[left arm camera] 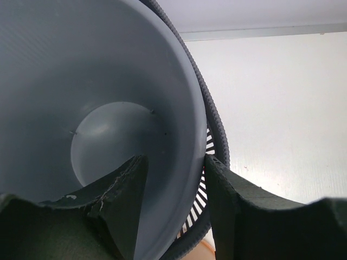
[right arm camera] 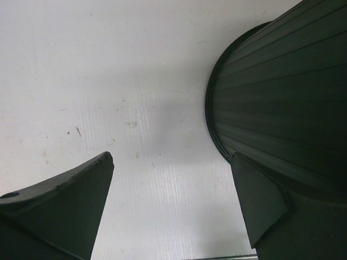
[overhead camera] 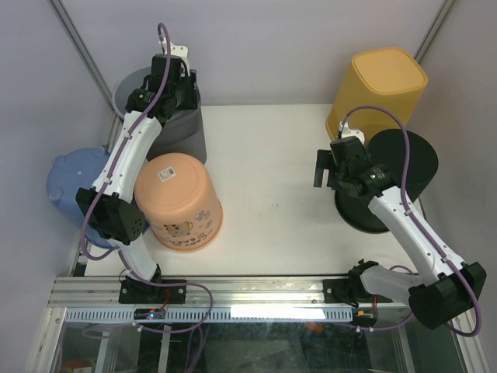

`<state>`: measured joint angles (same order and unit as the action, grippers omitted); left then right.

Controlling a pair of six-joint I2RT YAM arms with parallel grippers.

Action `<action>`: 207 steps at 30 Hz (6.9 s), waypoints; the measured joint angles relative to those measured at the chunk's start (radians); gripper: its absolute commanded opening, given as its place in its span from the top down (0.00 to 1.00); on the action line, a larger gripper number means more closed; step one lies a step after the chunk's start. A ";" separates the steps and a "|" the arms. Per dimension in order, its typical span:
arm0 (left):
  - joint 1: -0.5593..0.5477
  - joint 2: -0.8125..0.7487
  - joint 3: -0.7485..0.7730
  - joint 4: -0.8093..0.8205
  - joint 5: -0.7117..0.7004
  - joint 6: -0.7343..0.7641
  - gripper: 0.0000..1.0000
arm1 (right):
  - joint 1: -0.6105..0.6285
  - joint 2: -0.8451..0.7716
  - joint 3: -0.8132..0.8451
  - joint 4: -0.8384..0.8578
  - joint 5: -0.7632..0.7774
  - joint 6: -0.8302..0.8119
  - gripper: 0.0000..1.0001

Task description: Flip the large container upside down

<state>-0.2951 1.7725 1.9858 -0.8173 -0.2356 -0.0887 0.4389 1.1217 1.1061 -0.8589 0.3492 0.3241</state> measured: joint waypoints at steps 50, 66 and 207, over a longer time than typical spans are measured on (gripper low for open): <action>-0.260 -0.299 0.436 0.217 0.117 0.027 1.00 | 0.000 -0.221 -0.064 0.151 -0.077 0.114 0.07; -0.415 -0.164 0.085 0.315 0.398 -0.206 1.00 | 0.000 -0.428 -0.062 0.192 -0.004 0.007 0.04; -0.339 -0.021 -0.386 0.303 0.457 -0.027 0.58 | -0.221 -0.619 -0.329 -0.050 -0.465 0.467 0.35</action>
<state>-0.6338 1.7515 1.6001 -0.5140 0.2214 -0.1154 0.2176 0.5026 0.7769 -0.9085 -0.1162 0.7914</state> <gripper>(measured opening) 0.444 0.666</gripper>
